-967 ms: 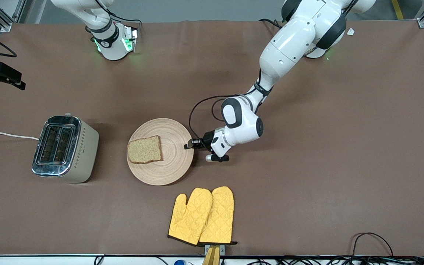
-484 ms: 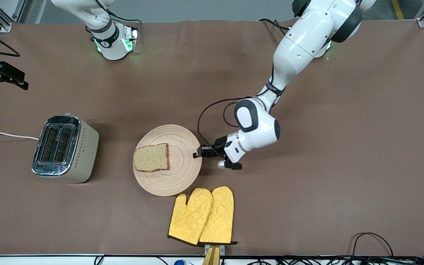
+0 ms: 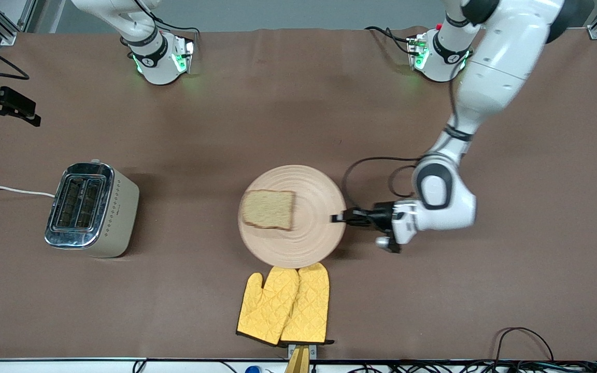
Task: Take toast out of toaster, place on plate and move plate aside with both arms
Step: 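Grip the plate rim with the left gripper and drag it sideways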
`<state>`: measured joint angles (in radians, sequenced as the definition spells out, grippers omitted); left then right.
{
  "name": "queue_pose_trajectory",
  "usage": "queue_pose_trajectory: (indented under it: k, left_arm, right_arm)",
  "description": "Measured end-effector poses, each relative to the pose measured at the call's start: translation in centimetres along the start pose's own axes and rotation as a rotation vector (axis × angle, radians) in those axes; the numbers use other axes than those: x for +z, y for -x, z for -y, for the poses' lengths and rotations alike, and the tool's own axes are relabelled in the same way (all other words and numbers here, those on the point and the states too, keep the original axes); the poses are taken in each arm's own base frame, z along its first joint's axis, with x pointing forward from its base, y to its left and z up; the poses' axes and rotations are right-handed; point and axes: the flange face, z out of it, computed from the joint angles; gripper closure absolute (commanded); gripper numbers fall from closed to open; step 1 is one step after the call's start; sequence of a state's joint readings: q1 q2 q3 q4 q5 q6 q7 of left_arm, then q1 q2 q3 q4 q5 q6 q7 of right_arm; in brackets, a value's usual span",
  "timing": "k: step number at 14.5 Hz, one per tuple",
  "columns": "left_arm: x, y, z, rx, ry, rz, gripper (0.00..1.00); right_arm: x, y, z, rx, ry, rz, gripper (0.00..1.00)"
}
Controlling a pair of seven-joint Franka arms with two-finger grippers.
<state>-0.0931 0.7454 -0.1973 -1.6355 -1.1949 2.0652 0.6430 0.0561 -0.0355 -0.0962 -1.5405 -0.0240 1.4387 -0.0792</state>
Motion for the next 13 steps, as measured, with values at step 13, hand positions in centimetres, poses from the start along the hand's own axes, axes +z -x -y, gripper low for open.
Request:
queue_pose_trajectory:
  k: [13]
  left_arm:
    - [-32.3, 6.2, 18.9, 0.052, -0.082, -0.021, 1.0]
  right_arm:
    - [0.0, 0.0, 0.0, 0.001, 0.0, 0.0, 0.0]
